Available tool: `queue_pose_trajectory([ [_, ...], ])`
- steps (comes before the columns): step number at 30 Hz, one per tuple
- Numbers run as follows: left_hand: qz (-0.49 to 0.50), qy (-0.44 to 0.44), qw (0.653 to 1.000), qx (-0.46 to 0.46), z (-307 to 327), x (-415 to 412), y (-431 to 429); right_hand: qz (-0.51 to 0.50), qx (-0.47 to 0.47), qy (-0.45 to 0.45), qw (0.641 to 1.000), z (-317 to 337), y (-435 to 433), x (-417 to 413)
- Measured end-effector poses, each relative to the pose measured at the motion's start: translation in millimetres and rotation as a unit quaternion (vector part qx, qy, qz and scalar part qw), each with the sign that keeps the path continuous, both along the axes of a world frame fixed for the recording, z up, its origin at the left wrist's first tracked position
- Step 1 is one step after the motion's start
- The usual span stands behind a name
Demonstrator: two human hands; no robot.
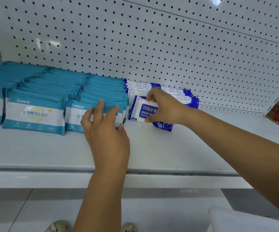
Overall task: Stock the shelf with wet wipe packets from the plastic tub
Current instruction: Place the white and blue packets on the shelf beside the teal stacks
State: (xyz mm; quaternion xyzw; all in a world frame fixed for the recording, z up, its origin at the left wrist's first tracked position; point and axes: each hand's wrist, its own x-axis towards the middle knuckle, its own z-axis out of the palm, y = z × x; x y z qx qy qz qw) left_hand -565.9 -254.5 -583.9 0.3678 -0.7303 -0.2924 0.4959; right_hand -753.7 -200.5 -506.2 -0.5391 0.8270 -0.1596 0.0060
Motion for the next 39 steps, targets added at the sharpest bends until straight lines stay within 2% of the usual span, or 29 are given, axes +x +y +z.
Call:
queue_pose_trajectory([
  [3,0.0,0.009,1.0,0.004,-2,-1,1,0.009,-0.081,0.101,0.992,-12,-16,-8],
  [8,0.002,0.017,1.0,-0.006,-4,0,0,0.057,-0.154,0.16,0.973,-30,-33,-17],
  [12,0.001,0.025,1.0,-0.001,-4,-1,0,0.066,-0.178,0.198,0.962,-39,-34,-22],
  [20,-0.01,0.07,0.997,-0.03,-3,0,4,0.072,-0.187,0.139,0.97,-34,-5,-25],
  [27,-0.09,0.077,0.993,-0.022,9,15,20,0.019,-0.18,0.08,0.98,-26,64,-12],
  [34,-0.185,0.037,0.981,-0.045,15,6,61,-0.053,-0.146,0.06,0.986,-18,166,4],
  [39,-0.277,-0.025,0.957,-0.082,17,-14,113,-0.115,-0.117,0.055,0.985,-28,246,17],
])
